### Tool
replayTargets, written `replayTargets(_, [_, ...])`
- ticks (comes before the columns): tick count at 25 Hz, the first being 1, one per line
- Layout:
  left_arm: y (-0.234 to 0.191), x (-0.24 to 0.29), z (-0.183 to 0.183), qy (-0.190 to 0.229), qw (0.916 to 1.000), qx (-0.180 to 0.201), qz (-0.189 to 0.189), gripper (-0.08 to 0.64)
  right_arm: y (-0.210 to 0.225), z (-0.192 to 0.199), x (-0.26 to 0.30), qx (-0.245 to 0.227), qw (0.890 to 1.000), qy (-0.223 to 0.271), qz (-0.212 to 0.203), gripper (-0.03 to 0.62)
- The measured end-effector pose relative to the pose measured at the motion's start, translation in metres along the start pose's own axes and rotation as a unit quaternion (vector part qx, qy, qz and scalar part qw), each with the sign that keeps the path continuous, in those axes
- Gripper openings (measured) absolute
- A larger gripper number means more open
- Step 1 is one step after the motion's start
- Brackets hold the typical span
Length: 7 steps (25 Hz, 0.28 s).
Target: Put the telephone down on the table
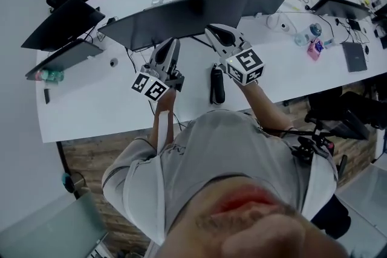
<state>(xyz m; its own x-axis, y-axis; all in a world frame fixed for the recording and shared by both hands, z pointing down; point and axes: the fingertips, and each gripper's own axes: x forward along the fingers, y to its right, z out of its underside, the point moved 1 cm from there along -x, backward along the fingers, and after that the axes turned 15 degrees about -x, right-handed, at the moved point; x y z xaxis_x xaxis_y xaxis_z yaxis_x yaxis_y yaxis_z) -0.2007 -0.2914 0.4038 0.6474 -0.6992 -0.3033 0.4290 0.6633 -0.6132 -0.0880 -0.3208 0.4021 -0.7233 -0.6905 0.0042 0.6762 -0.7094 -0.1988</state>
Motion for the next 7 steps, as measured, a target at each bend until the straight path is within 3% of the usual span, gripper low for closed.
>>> replayTargets(7, [0.009,-0.016,0.009,-0.010,0.9974,0.063,-0.034,0.011,-0.022,0.006,-0.005,0.021,1.000,0.011,-0.017,0.031])
